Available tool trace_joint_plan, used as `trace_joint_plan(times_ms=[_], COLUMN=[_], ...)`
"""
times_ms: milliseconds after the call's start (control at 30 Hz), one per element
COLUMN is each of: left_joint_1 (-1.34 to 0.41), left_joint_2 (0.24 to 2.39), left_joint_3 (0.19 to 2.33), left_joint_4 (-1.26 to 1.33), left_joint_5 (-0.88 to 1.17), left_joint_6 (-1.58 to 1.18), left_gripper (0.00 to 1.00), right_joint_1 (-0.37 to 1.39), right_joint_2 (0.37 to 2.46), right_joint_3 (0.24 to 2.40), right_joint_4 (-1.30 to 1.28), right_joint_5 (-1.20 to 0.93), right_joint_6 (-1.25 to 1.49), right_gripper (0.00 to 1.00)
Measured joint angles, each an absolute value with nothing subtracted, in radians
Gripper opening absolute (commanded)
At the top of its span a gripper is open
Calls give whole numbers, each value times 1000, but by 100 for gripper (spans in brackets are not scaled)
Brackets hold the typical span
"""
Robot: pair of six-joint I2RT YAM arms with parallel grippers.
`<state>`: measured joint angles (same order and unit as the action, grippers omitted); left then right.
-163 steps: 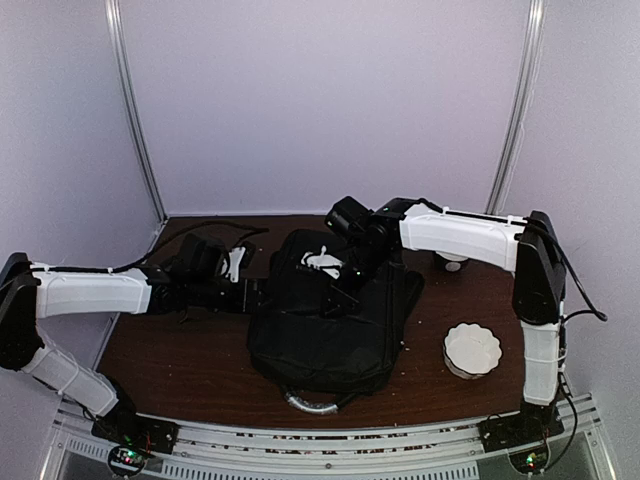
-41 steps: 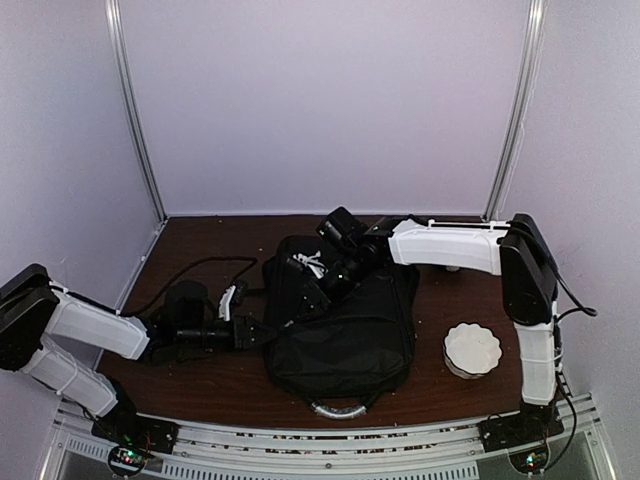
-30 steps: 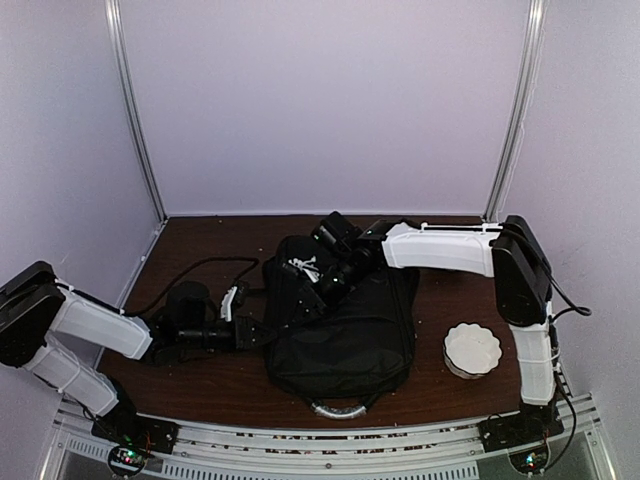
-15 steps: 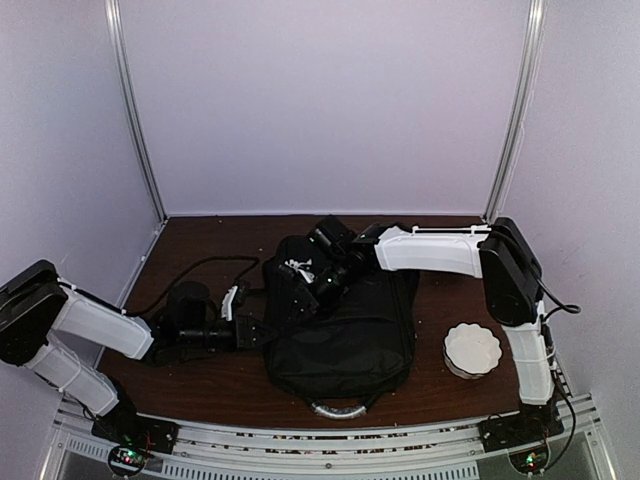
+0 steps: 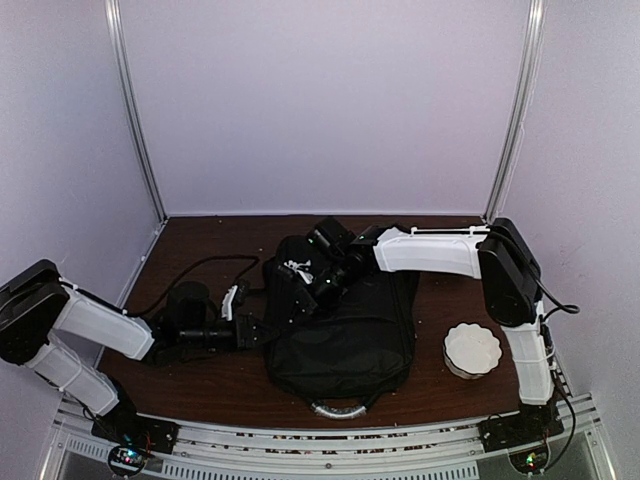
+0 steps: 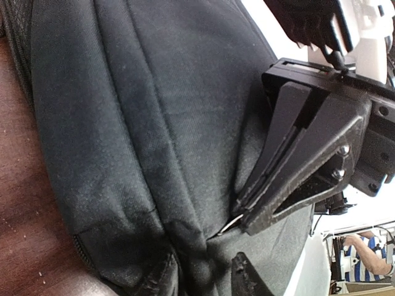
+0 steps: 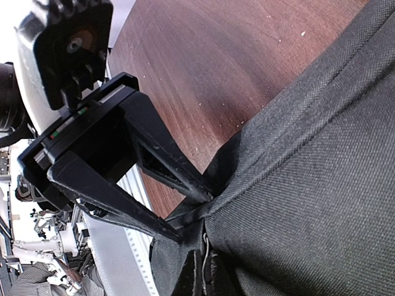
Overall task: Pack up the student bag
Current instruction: Adjust the lower front pocket of the student bag, then hold the lower front pocket of the student bag.
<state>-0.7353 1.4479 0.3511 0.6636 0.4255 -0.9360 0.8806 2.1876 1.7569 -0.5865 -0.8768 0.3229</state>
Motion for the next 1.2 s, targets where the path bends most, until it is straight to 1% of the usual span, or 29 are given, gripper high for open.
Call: trace_joint_plan(times_ms=[133, 300, 400, 533, 633, 700, 800, 867, 967, 1067, 1200], left_joint_1=[-736, -736, -731, -719, -718, -713, -709, -709, -709, -709, -709], left_joint_2=[1411, 1295, 1281, 1340, 1425, 1478, 1527, 1542, 1547, 1547, 1547], left_joint_3=[339, 340, 348, 366, 371, 372, 371, 370, 368, 368, 368], left_joint_4=[628, 515, 482, 473, 529, 582, 643, 670, 694, 699, 702], left_joint_5=[403, 342, 318, 309, 321, 338, 356, 365, 373, 377, 378], left_joint_6=[-930, -902, -896, -904, -930, -953, -984, -999, -1009, -1013, -1013], left_gripper=[43, 47, 49, 47, 44, 42, 41, 40, 40, 40, 40], right_joint_1=[879, 873, 873, 870, 868, 867, 863, 860, 857, 855, 853], right_joint_2=[2188, 2183, 2178, 2177, 2178, 2181, 2188, 2194, 2197, 2199, 2199], right_joint_3=[1757, 1745, 1742, 1742, 1742, 1743, 1749, 1758, 1763, 1763, 1763], right_joint_4=[-585, -570, -566, -562, -560, -559, -548, -534, -516, -500, -495], right_joint_5=[-876, -877, -877, -880, -884, -889, -899, -900, -901, -901, -901], right_joint_6=[322, 327, 334, 350, 372, 386, 409, 421, 436, 450, 459], right_gripper=[0, 0, 0, 0, 0, 7, 12, 13, 13, 10, 10])
